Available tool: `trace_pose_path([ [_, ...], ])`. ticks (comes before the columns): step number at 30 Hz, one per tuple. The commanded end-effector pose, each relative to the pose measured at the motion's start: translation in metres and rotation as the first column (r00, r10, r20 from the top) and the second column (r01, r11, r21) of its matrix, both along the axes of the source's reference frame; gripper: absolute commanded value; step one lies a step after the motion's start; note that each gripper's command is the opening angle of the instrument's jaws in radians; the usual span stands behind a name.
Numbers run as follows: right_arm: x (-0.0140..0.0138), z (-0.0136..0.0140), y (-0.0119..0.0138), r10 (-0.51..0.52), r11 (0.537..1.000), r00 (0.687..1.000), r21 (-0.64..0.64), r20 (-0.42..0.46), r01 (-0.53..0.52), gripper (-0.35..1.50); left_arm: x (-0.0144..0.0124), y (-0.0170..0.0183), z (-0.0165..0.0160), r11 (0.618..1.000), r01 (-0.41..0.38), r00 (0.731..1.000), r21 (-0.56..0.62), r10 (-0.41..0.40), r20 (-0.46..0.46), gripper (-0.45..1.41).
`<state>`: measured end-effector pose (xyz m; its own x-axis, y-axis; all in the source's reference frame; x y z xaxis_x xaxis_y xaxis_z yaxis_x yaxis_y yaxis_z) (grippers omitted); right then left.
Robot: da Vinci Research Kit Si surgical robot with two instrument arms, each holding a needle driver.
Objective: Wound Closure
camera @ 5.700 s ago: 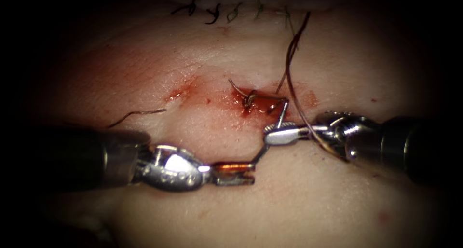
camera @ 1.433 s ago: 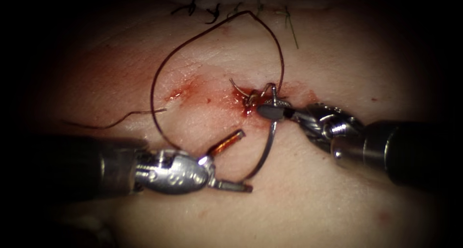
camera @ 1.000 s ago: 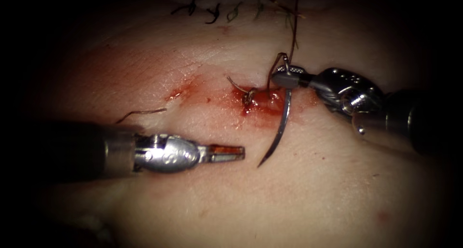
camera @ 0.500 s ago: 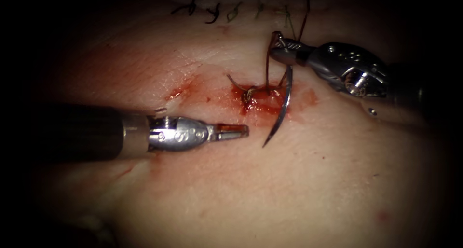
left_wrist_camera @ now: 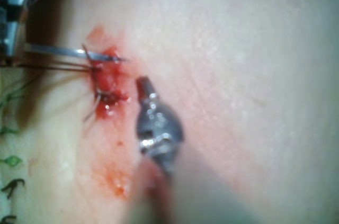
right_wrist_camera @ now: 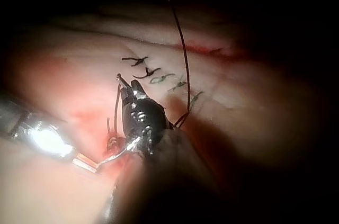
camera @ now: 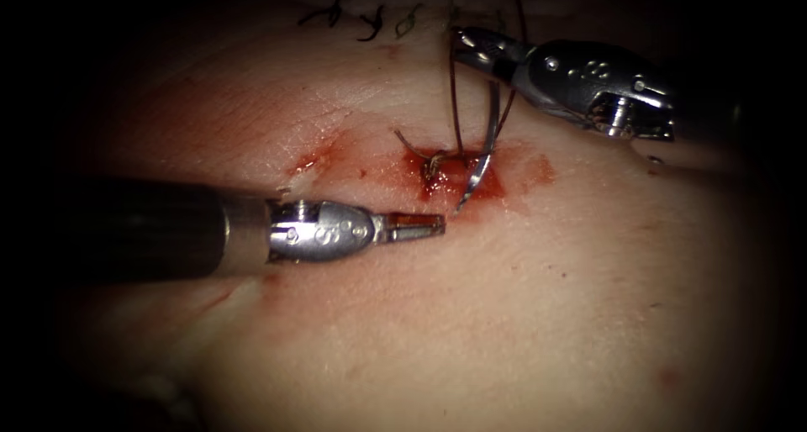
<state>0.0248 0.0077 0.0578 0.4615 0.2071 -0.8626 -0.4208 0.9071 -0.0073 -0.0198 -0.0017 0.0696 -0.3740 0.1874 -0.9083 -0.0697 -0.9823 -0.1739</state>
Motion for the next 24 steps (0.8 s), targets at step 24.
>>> trace_pose_path([
  [24,0.0034,-0.0016,-0.0017,-0.052,0.93,0.977,-0.347,0.204,0.122,-0.35,-0.0009,0.0014,-0.0003,0.999,0.04,0.999,0.023,-0.04,-0.017,-0.23],
])
